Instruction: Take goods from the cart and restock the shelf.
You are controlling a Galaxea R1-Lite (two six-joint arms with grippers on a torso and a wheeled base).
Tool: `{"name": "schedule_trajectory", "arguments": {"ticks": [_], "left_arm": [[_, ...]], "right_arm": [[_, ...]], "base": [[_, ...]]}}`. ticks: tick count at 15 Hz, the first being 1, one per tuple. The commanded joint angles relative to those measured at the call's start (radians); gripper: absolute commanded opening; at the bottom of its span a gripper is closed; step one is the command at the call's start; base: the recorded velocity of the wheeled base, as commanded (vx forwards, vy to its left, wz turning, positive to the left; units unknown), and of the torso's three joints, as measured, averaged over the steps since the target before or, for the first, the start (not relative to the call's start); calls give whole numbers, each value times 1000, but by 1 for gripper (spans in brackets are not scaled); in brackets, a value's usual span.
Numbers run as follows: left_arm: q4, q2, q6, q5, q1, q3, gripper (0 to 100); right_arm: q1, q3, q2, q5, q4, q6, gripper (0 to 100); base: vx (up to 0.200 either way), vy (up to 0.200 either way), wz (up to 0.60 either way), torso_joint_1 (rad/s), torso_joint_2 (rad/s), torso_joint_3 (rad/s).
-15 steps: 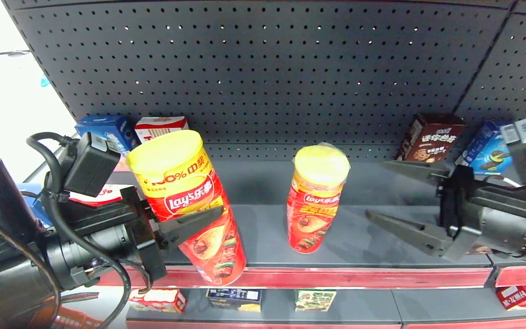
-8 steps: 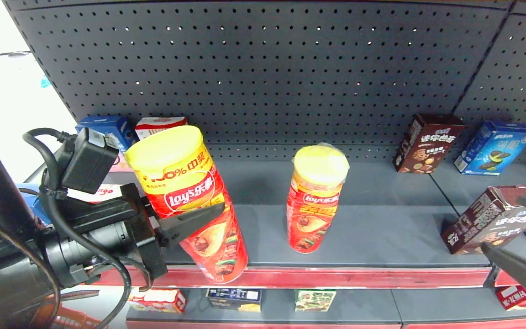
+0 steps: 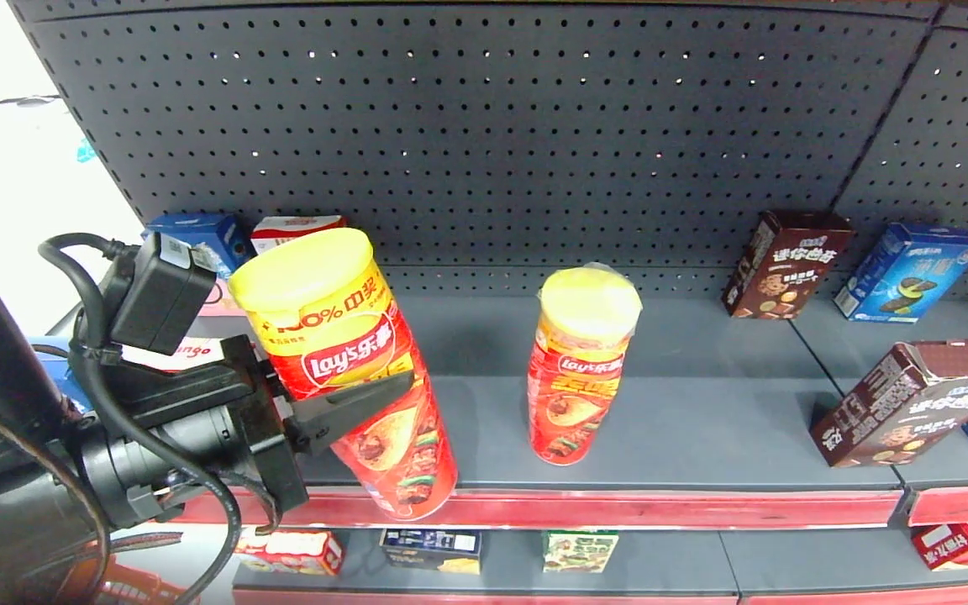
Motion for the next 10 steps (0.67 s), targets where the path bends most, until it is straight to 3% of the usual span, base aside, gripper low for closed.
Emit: {"name": "schedule_trajectory", "arguments": {"ticks": [1,4,10], "left_arm": [[-1,1,0,0,-4,-5,0],[1,1,2,-1,-5,-11,0],[1,0,3,0,-20,-3,0]], "right_arm": [[-135,89,-126,-2,14,13,100],[-292,89,-197,4,16,15,100],[-292,95,-201,-34,-4,12,100]], "base": [[0,0,0,0,0,0],[0,0,0,0,0,0],[0,0,0,0,0,0]]}}
